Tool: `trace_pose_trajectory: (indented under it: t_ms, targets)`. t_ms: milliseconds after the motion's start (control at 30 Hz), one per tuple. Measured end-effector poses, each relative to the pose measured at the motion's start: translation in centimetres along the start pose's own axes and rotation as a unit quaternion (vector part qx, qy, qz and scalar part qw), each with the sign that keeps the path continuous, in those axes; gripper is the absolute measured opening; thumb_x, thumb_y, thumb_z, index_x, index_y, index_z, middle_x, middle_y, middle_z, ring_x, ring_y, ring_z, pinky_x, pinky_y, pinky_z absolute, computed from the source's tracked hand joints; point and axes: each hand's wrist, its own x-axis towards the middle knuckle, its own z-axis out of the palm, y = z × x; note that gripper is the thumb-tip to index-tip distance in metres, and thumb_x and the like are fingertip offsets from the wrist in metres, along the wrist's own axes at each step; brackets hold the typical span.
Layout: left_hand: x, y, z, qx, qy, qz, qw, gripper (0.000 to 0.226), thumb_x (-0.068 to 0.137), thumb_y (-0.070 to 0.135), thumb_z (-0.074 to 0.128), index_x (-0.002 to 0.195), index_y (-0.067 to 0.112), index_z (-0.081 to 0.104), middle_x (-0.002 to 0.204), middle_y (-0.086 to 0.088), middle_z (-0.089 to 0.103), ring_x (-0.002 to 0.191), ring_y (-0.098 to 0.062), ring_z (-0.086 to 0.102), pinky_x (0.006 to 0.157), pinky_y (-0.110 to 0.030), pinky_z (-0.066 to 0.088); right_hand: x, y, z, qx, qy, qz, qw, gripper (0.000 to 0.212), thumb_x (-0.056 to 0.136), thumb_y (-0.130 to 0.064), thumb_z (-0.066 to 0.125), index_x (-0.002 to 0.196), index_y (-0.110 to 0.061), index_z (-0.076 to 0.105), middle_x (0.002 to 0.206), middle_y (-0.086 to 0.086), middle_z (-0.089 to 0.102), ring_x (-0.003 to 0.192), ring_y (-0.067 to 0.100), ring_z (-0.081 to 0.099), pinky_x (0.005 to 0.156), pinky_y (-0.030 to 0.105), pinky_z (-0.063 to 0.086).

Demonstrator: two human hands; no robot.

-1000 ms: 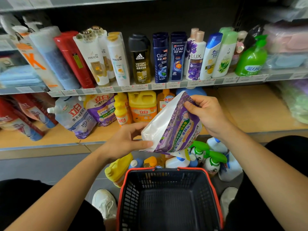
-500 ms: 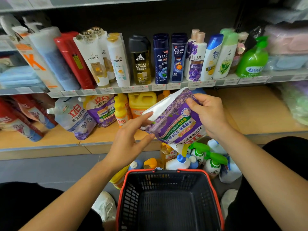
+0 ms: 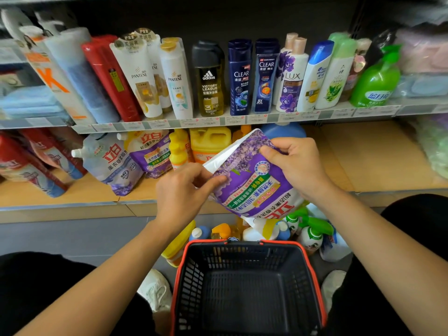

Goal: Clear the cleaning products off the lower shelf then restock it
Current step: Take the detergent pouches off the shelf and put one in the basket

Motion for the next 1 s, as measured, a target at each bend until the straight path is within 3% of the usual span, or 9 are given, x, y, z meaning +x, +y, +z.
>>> trace_pose_trajectory:
  t_ms: [133,233,367,467,533,600,700,900,1000]
  targets:
    - [0.3,-0.5,-0.2,0.023,0.022,-0.007,0.999,0.042,0.085,0.054,0.073,0.069,0.017,0.064,0.069,0.008,0.063,0.062,-0.010,0.055,0.052,-0.038,0.048,-0.1,-0.3,0.1,0.008,-0.013,-0.005,1.000,0.008,0.093,-0.022,0.070,0.090,-0.022,0.078,0.078,0.002,0.078,0.069,0.022,0.076,0.061,0.045,0.063]
    - [0.3,-1.3,0.3,-0.049,0.013,-0.041,0.998,0.023,0.090,0.040,0.072,0.088,0.017,0.070,0.086,0.004,0.066,0.076,-0.008,0.062,0.064,-0.036,0.053,-0.1,-0.2,0.3,0.040,-0.010,0.007,0.999,0.009,0.092,-0.020,0.071,0.090,-0.023,0.079,0.080,0.001,0.078,0.072,0.020,0.076,0.063,0.040,0.063]
    - [-0.7,-2.5,1.0,-0.146,0.028,-0.188,0.971,0.028,0.089,0.028,0.077,0.111,0.024,0.060,0.100,0.003,0.064,0.086,-0.009,0.065,0.068,-0.026,0.055,0.0,-0.3,0.1,0.104,0.011,0.033,0.994,0.011,0.093,-0.017,0.069,0.091,-0.020,0.080,0.086,0.006,0.079,0.076,0.022,0.076,0.067,0.040,0.063]
    - [-2.0,-2.7,2.5,-0.210,-0.079,-0.318,0.921,0.038,0.089,0.024,0.077,0.120,0.013,0.058,0.091,0.000,0.067,0.081,-0.018,0.066,0.072,-0.043,0.060,0.2,-0.9,-0.3,0.170,0.029,0.038,0.984,0.018,0.095,-0.011,0.067,0.088,-0.021,0.081,0.087,0.006,0.079,0.075,0.019,0.075,0.066,0.032,0.060]
    - [-3.1,-2.5,3.7,-0.239,-0.196,-0.358,0.881,0.046,0.089,0.025,0.076,0.128,0.008,0.058,0.099,-0.003,0.069,0.086,-0.017,0.066,0.077,-0.038,0.059,0.3,-1.3,-0.4,0.212,0.035,0.035,0.976,0.021,0.094,-0.008,0.066,0.084,-0.019,0.081,0.085,0.006,0.079,0.074,0.016,0.074,0.067,0.030,0.059]
    - [-3.9,-2.0,4.8,-0.270,-0.277,-0.356,0.851,0.052,0.088,0.023,0.077,0.134,0.009,0.057,0.114,-0.008,0.069,0.100,-0.020,0.068,0.084,-0.029,0.057,0.4,-1.7,-0.7,0.252,0.052,0.038,0.966,0.017,0.093,-0.009,0.067,0.083,-0.016,0.079,0.084,0.006,0.078,0.075,0.017,0.074,0.069,0.032,0.060]
    - [-4.8,-1.3,5.9,-0.311,-0.340,-0.329,0.824,0.046,0.089,0.015,0.076,0.132,0.010,0.061,0.121,-0.007,0.071,0.112,-0.019,0.068,0.098,-0.031,0.055,0.7,-2.1,-1.2,0.307,0.079,0.048,0.947,0.008,0.093,-0.009,0.067,0.092,-0.007,0.075,0.090,0.012,0.077,0.081,0.021,0.074,0.074,0.035,0.060]
    - [-5.7,-0.5,7.0,-0.349,-0.345,-0.323,0.809,0.009,0.092,0.003,0.068,0.097,0.007,0.074,0.087,-0.004,0.076,0.078,-0.006,0.070,0.070,-0.017,0.053,1.5,-2.5,-1.9,0.337,0.099,0.042,0.935,0.010,0.095,-0.008,0.065,0.090,-0.005,0.072,0.087,0.008,0.076,0.079,0.017,0.072,0.076,0.034,0.059]
    - [-5.5,-0.6,6.9,-0.358,-0.303,-0.335,0.817,0.009,0.092,0.003,0.069,0.100,0.005,0.074,0.092,-0.015,0.077,0.080,-0.012,0.071,0.067,-0.017,0.054,1.7,-2.2,-2.0,0.343,0.100,0.043,0.933,0.014,0.094,-0.008,0.065,0.084,-0.009,0.075,0.085,0.007,0.077,0.079,0.017,0.073,0.075,0.034,0.059]
